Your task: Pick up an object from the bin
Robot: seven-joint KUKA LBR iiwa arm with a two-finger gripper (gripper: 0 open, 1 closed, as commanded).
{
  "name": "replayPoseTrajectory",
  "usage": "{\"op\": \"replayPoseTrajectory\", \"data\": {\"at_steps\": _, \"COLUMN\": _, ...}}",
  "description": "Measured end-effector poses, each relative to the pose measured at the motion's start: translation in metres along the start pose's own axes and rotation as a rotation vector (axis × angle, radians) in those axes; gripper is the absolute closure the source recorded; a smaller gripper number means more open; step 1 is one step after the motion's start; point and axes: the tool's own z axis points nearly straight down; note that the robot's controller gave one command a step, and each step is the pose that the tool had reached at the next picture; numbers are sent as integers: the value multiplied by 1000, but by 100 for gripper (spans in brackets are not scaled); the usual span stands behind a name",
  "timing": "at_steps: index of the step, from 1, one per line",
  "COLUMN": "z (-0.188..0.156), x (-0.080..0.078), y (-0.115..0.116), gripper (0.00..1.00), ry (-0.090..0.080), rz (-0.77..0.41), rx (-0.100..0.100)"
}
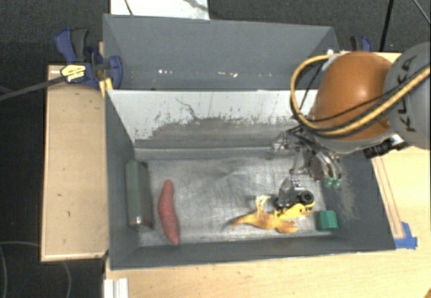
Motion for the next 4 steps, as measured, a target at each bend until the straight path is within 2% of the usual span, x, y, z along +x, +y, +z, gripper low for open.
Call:
{"op": "replayPoseTrajectory", "data": {"at_steps": 1, "z": 67, "x": 24, "y": -27, "gripper": 0, "ry": 2, "rz": -8, "rx": 0}}
{"op": "replayPoseTrajectory", "data": {"at_steps": 2, "z": 115, "x": 13, "y": -25, "gripper": 100, "ry": 4, "rz": -181, "rx": 0}}
{"op": "replayPoseTrajectory", "data": {"at_steps": 3, "z": 115, "x": 13, "y": -25, "gripper": 100, "ry": 4, "rz": -180, "rx": 0}}
{"op": "replayPoseTrajectory", "data": {"at_steps": 4, "z": 69, "x": 12, "y": -30, "gripper": 100, "ry": 14, "rz": -188, "rx": -2}}
